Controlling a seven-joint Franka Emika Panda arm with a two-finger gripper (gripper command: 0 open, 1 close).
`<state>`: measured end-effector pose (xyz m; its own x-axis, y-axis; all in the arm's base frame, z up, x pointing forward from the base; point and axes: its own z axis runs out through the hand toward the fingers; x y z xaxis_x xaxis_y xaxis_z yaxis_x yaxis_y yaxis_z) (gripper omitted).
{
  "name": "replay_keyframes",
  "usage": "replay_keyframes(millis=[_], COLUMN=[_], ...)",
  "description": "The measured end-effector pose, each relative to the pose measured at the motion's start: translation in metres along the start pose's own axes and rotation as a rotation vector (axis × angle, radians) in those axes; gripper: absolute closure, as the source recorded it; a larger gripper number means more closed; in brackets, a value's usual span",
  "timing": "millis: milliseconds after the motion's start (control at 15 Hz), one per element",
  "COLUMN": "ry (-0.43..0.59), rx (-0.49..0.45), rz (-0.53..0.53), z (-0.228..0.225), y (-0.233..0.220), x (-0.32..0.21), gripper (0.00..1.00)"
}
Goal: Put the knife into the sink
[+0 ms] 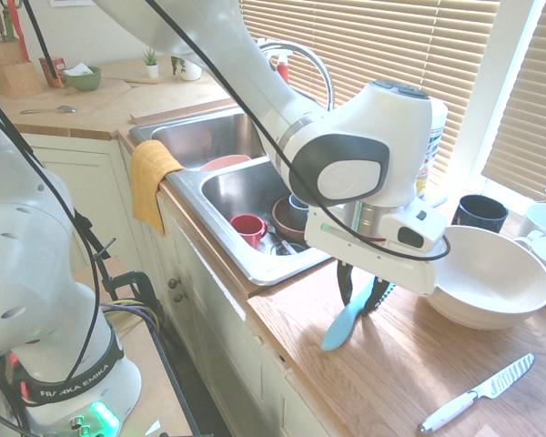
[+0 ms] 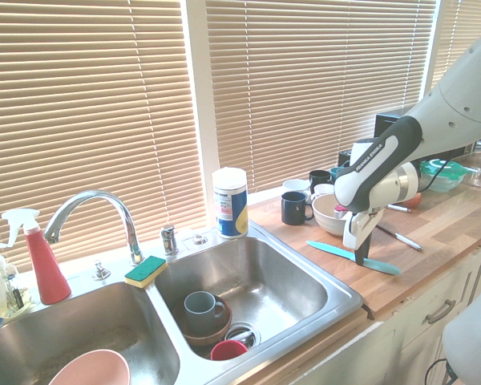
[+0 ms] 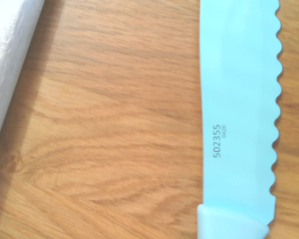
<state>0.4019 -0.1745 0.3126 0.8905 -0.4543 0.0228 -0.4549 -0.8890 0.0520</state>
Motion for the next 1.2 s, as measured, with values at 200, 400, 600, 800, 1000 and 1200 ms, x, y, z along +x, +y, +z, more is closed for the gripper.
replay_keyframes(millis=[200, 400, 600, 800, 1000, 1200], ry=[0.004, 0.001, 0.01, 0.039, 0.061, 0.085], rx=[0.001, 0.017, 0.037, 0.065, 0.078, 0.085], rz=[0.002, 0.016, 0.019, 0.024, 0.019, 0.028], z=[-0.001, -0.001, -0.011, -0.04, -0.066, -0.087], y=[0.001, 0.002, 0.001, 0.001, 0.0, -0.004], x=[0.0, 0.0, -0.001, -0.004, -0.009, -0.009], gripper=[1.0, 1.0, 1.0, 1.0, 1.0, 1.0])
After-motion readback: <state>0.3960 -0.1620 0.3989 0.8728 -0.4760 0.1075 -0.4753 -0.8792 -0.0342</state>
